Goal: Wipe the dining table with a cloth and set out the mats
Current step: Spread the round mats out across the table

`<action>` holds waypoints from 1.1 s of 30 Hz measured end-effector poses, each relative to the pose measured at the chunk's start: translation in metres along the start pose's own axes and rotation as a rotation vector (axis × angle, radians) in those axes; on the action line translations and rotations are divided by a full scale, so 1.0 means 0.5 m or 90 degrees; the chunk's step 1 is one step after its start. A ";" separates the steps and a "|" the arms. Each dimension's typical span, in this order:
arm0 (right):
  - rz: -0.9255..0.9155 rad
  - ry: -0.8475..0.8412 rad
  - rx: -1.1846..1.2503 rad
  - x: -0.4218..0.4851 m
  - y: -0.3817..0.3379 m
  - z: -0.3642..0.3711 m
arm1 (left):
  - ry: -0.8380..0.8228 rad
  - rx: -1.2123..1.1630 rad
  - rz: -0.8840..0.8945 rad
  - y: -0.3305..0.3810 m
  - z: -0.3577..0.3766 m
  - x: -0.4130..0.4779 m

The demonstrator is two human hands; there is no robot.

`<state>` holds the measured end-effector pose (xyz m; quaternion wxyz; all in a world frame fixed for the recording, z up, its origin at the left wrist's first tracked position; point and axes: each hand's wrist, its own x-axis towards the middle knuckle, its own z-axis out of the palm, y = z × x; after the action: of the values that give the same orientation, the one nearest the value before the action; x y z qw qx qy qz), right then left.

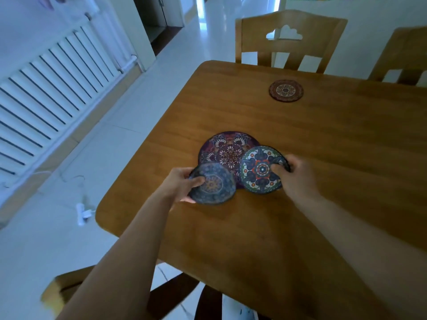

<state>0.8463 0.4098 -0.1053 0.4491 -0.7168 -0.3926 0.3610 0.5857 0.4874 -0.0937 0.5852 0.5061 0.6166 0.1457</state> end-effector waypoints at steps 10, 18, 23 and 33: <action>0.031 -0.026 0.049 -0.130 0.034 -0.054 | 0.047 0.241 0.028 -0.130 0.036 -0.100; 0.048 -0.017 0.041 -0.200 0.061 -0.099 | 0.221 0.485 0.075 -0.135 0.078 -0.108; 0.057 -0.017 0.040 -0.227 0.072 -0.121 | 0.267 0.560 0.066 -0.144 0.100 -0.117; 0.125 -0.005 -0.041 -0.269 0.071 -0.202 | 0.216 0.380 0.199 -0.043 0.262 -0.172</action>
<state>0.8848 0.2436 -0.0820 0.3869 -0.7644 -0.3334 0.3934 0.6731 0.3553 -0.0964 0.2723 0.7111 0.6352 0.1293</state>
